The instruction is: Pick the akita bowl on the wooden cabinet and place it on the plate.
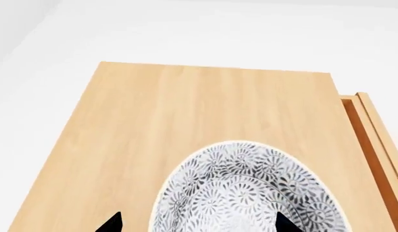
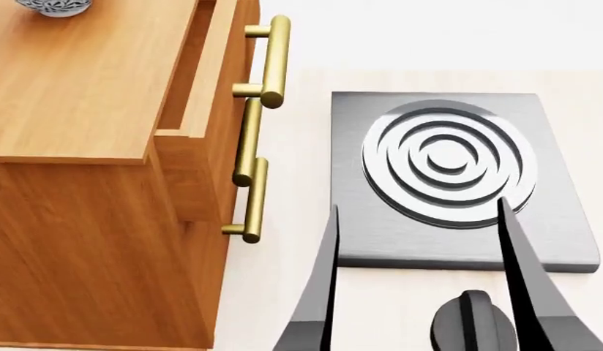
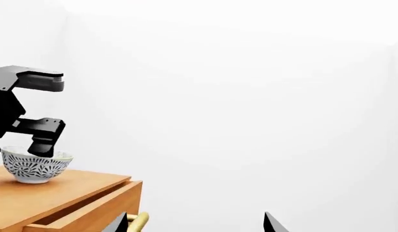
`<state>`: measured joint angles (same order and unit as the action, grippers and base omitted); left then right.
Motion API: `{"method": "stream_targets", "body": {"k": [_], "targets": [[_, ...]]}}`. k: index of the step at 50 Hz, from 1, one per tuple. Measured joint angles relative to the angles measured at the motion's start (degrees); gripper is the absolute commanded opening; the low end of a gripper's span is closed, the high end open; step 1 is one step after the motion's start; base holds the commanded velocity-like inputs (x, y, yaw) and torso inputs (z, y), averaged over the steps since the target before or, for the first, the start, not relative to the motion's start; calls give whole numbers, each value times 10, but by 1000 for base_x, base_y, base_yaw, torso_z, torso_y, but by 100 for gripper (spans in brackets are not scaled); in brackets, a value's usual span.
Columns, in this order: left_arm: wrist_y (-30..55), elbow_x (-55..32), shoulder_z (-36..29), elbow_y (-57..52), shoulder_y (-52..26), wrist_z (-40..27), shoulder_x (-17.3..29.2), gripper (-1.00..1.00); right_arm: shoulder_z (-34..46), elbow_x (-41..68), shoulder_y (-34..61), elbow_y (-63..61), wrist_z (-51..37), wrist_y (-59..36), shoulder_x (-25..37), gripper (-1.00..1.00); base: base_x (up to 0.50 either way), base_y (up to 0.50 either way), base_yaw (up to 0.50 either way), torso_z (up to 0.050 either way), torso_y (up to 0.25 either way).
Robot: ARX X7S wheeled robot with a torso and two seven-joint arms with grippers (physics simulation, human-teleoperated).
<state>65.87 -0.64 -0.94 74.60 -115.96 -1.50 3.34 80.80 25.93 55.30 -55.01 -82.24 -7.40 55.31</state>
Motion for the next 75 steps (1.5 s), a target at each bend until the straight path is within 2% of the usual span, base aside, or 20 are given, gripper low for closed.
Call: {"method": "stream_targets", "body": {"k": [13,14,34,53,58,66,75], "targets": [[-11,-20,-24,-5,22,24,-5,100,-3,1,-7,13,6,6,-4,100,0,0,0,0,-1],[-12,-21,-26,-6,22,25,-5,-100,-4,1,-8,14,7,7,-4,100,0,0,0,0,-12],[-53,-32,-76,-8,31,14,-12,-100,-10,-1,-17,21,11,9,-6,100,1,0,0,0,-3],[-158,-14,-187,4,31,65,-26,-100,-19,-2,-22,16,11,7,-1,100,0,0,0,0,0],[-186,-47,-242,4,28,69,-29,-100,-21,-2,-23,15,11,8,1,100,0,0,0,0,0],[-229,-151,-379,-10,13,66,-31,-100,-26,-2,-24,8,8,3,4,100,0,0,0,0,0],[-235,-234,-503,-82,-3,64,-26,-100,-30,-3,-23,-8,2,-9,8,100,0,0,0,0,0]]}}
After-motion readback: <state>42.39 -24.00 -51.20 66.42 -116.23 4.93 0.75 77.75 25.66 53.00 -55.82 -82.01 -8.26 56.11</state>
